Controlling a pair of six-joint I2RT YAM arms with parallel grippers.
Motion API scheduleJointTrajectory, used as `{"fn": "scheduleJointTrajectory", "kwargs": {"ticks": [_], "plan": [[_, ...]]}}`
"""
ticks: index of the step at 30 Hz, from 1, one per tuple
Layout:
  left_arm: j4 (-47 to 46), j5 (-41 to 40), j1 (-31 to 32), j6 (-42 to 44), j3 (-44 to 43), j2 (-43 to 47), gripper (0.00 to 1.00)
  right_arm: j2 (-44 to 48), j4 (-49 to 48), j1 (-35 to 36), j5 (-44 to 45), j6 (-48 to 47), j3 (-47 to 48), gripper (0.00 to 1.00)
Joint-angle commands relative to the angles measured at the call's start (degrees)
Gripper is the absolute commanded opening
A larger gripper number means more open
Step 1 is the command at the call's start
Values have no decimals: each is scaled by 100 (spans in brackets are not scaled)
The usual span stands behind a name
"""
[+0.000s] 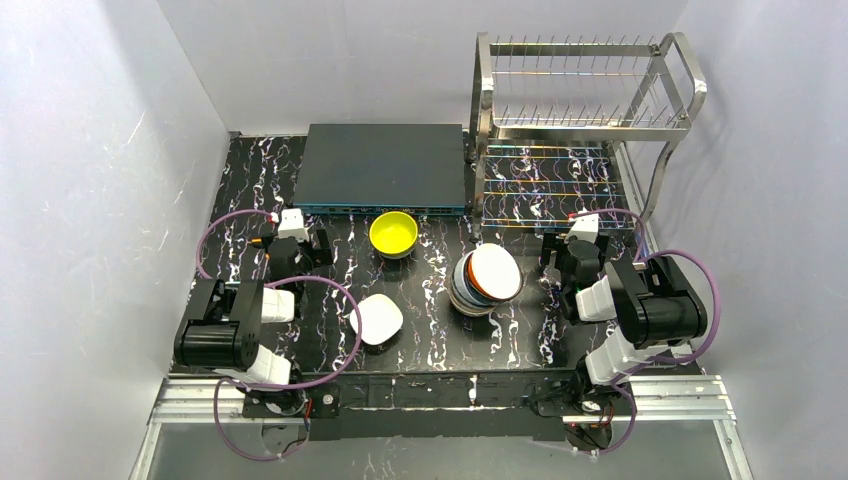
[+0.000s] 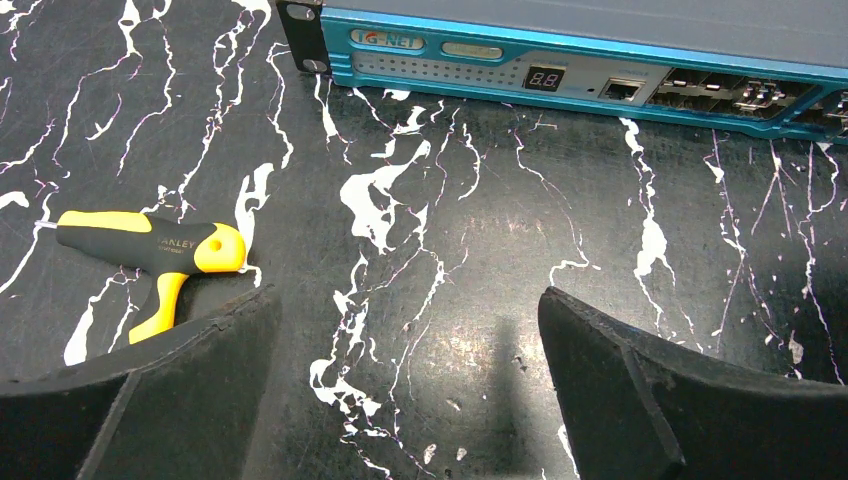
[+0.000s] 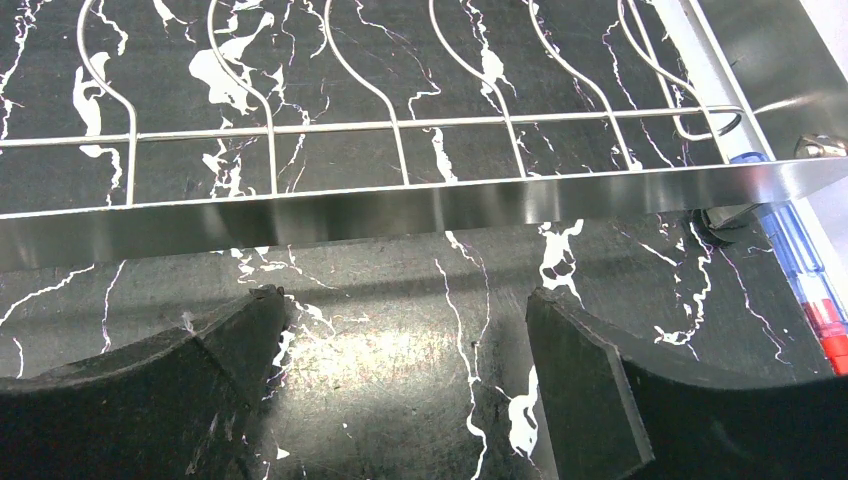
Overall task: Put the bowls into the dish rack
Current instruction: Adjust the bowl at the center of the board.
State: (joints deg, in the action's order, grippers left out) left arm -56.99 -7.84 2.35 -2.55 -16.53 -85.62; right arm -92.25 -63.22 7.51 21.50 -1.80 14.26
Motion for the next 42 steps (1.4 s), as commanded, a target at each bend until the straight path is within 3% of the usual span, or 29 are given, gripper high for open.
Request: {"fn": "scheduleJointTrajectory", "kwargs": {"ticks": [1,13,15,18,21,25,27,30,34,38,42], "plan": [[-93,-3,-23,46,-34,73,98,9,-356,-18,39,-15,151,99],[-92,0,-18,98,-50,108,98,14,-362,-21,44,-22,145,99],[688,50,-16,128,-305,583,98,14,-362,-19,47,-22,144,99],[2748,87,-23,-277,-1125,1542,98,190,-319,-15,-277,-152,170,99],[4216,58,-15,-1130,-1780,2181,98,1029,1573,-17,-735,-142,670,99],[4981,517,-15,-2442,-2027,2748,98,1710,3862,-16,-846,815,1484,99],[5417,566,-19,-3049,-2067,2993,98,2000,4634,-18,-1197,1055,1698,99],[6996,192,-21,-3869,-2383,3322,98,2597,5032,-15,-1656,1376,1615,99],[8596,-48,-25,-3765,-2798,3599,98,3492,5609,-14,-1750,1694,1451,99],[9069,282,-29,-3303,-2957,3700,98,4366,7274,-17,-71,3351,1574,99],[9239,710,-26,-3195,-2939,3656,98,5030,7144,-21,-567,2897,1407,99]]}}
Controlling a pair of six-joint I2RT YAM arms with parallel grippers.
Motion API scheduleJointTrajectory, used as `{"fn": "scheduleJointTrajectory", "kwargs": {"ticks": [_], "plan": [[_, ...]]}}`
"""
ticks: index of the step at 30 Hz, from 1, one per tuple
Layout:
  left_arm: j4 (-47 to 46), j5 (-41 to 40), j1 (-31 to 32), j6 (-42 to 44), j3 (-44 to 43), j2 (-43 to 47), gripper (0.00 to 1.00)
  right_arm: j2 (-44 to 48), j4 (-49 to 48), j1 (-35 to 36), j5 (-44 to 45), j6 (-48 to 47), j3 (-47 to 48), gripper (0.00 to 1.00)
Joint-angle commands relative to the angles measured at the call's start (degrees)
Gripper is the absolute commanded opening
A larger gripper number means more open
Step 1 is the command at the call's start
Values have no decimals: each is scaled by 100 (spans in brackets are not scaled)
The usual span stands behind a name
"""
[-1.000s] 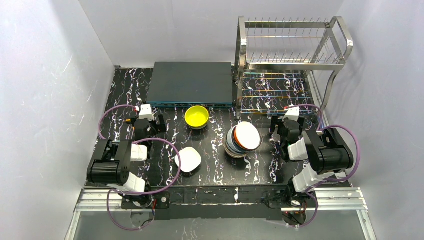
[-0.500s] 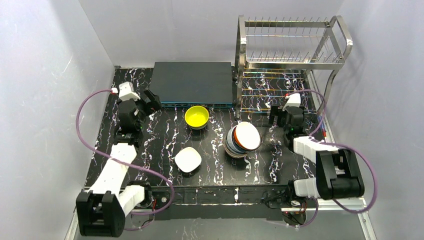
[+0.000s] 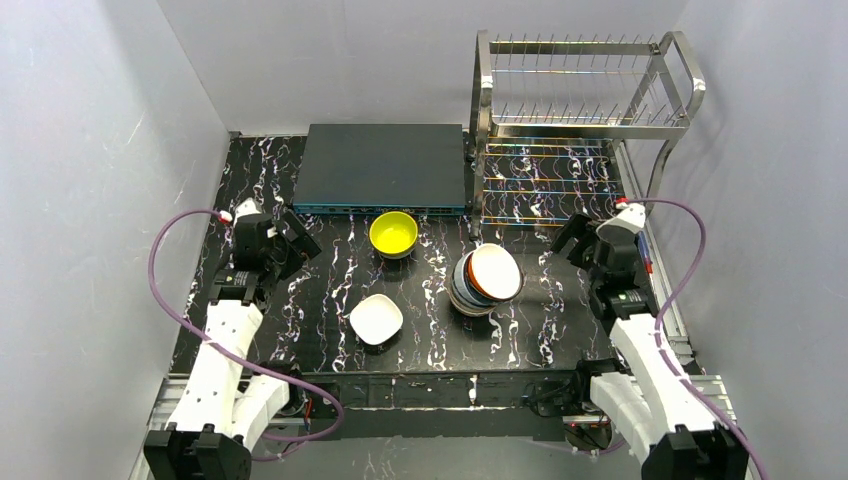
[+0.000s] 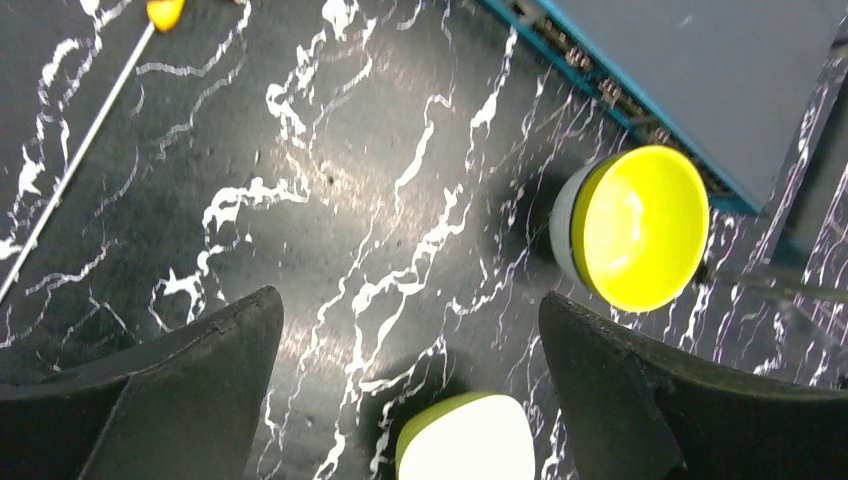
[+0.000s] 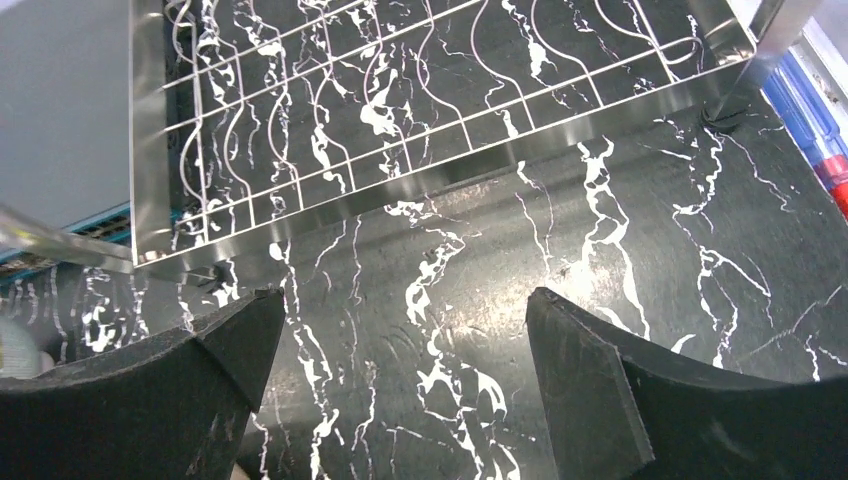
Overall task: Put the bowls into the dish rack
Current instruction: Adjust the bowl at the center of the board.
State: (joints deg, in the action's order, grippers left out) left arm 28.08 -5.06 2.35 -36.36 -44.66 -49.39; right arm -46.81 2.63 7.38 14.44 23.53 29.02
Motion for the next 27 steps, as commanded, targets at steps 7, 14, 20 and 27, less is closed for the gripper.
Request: {"fn": "scheduleJointTrajectory", "kwargs": {"ticks": [7,14,20,27], "plan": [[-352,2246,-9,-132,206,-465,98,271,833,-1,-1343,220,133,99],[-661,2869,495,-279,-311,-1241,98,-87,1081,-2,-2809,389,398,99],[-535,2704,1659,-201,-905,-1670,98,-1,1451,-7,-3194,247,718,99],[-544,2675,2876,-443,-1555,-2191,98,242,1658,-2,-4034,233,827,99]]}}
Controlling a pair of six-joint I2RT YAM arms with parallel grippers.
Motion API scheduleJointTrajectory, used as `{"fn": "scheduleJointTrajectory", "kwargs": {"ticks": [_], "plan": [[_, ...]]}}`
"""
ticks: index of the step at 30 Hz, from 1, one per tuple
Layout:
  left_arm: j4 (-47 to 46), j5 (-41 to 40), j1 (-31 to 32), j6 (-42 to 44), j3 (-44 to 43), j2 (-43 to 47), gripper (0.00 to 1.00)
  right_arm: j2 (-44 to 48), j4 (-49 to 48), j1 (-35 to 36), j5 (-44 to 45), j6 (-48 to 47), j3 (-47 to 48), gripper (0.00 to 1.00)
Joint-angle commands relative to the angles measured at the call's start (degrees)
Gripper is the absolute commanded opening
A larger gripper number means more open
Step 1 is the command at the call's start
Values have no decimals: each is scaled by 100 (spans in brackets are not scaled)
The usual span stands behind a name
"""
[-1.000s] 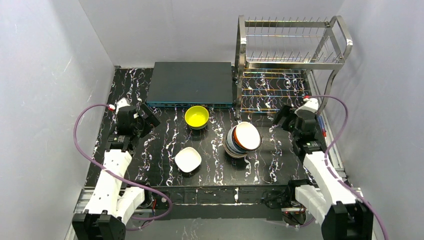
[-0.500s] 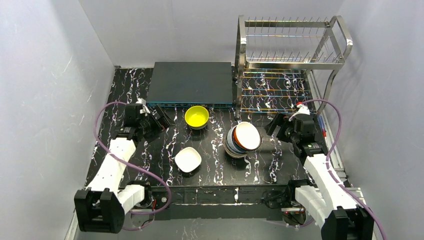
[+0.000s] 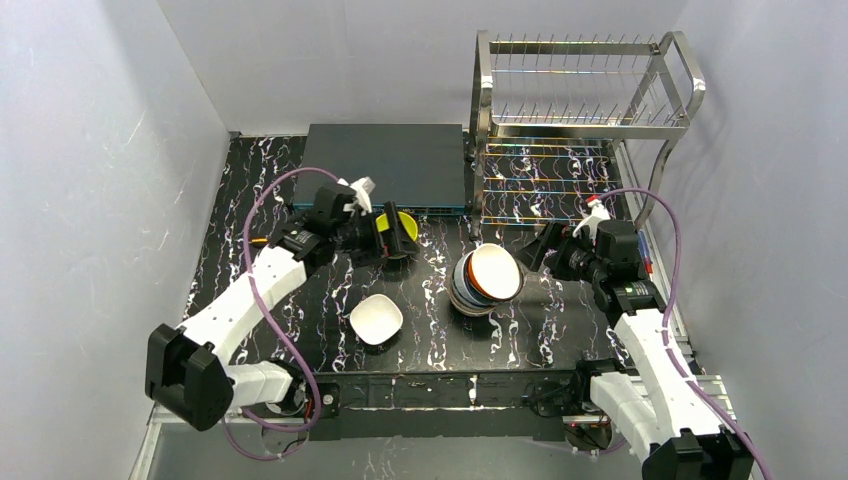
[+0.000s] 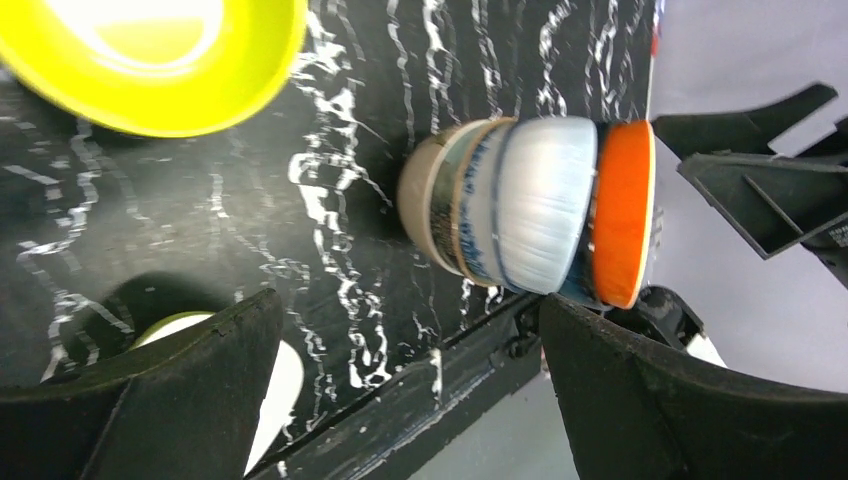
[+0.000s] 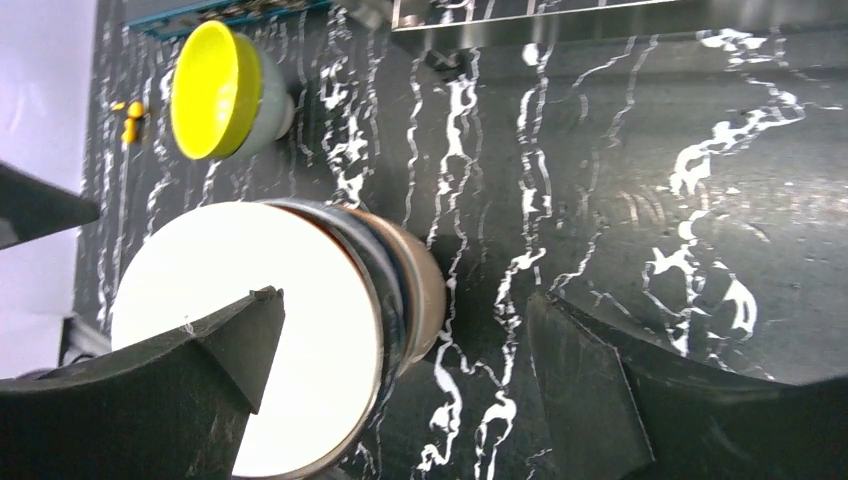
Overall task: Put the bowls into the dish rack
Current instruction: Adjust the bowl at the center of the board.
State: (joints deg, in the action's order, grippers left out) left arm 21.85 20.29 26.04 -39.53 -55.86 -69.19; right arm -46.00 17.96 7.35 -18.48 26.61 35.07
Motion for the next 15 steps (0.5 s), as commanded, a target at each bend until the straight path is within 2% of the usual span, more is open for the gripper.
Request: {"fn": "scheduleJointTrajectory", "kwargs": {"ticks": [1,9,15], "plan": [[75,137,672,-170,-530,-290,98,180,122,2,-872,-61,205,99],[148,-161,1773,-262,-1296,-864,98,222,101,1,-1233,-9,4,97],[1053,-1061,2320,105,-2087,-1442,98,-78,-48,10,-1414,20,-161,89]]}}
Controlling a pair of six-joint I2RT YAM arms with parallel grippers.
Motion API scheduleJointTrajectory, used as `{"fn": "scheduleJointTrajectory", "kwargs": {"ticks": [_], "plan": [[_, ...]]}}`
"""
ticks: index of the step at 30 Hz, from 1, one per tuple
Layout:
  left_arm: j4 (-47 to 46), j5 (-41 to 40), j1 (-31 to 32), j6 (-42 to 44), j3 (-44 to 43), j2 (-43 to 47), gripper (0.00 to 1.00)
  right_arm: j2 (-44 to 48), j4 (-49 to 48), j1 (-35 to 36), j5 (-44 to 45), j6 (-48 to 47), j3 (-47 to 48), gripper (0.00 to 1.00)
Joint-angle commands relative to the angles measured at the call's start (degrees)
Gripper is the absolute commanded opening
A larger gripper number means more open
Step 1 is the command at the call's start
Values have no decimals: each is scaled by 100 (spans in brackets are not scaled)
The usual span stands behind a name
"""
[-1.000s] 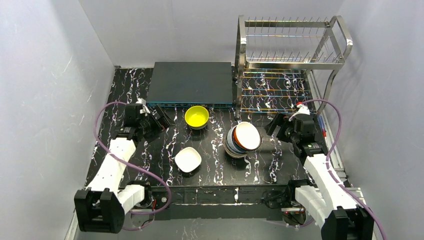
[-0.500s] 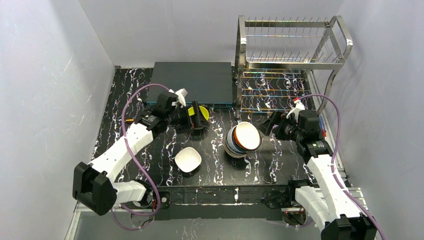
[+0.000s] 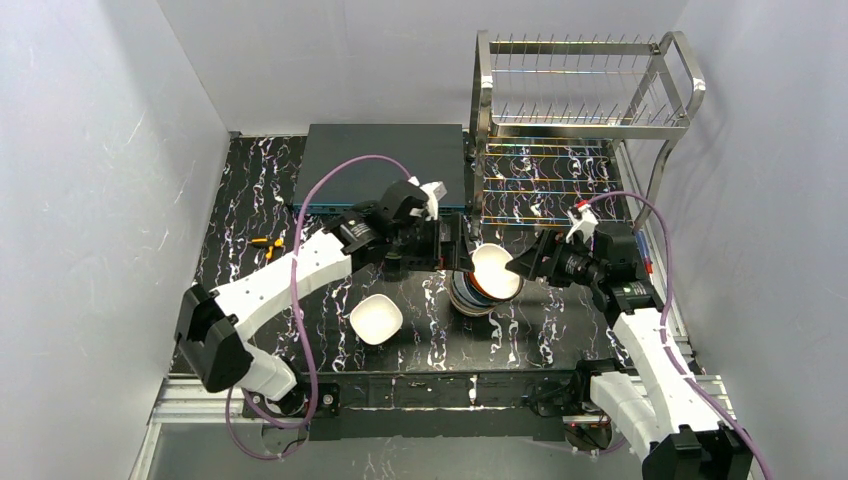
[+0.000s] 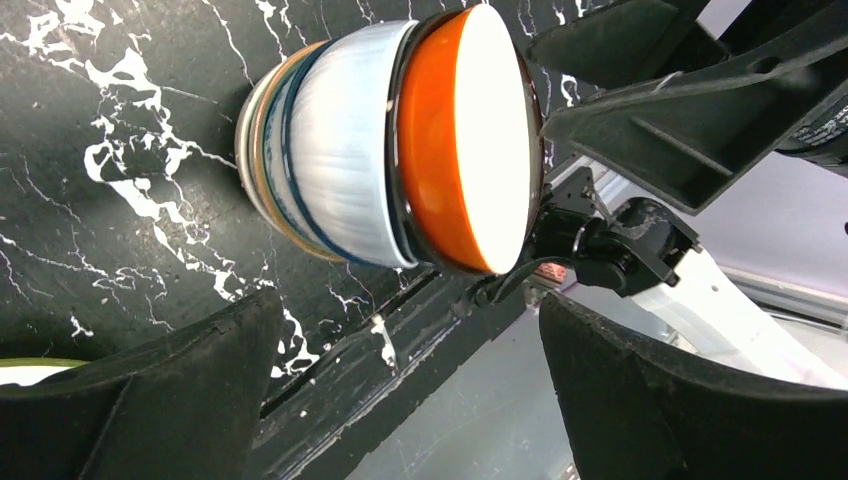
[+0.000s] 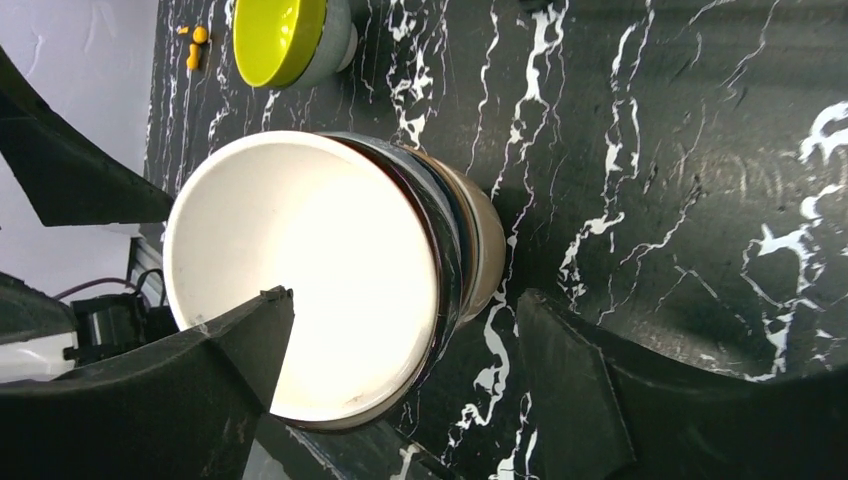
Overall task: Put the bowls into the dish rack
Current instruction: Adjust the bowl at the center of the board.
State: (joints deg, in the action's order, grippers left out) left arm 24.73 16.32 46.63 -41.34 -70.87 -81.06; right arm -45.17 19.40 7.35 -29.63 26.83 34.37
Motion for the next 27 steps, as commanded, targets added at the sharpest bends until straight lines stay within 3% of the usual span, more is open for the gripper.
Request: {"fn": "scheduleJointTrajectory", "kwargs": {"ticks": [1,10,22,27], "plan": [[888,-759,303,331,-686,-329,98,-209,-204,11,-339,-11,-118,86],[1109,-537,383,396,-1111,-988,98,-384,-445,44,-641,95,-252,61],[566,-112,399,18,-457,-913,92,-447,-697,305,-737,314,-253,55],[336,-17,392,-149,-195,-780,92,-584,-862,590,-678,455,-233,48]]}}
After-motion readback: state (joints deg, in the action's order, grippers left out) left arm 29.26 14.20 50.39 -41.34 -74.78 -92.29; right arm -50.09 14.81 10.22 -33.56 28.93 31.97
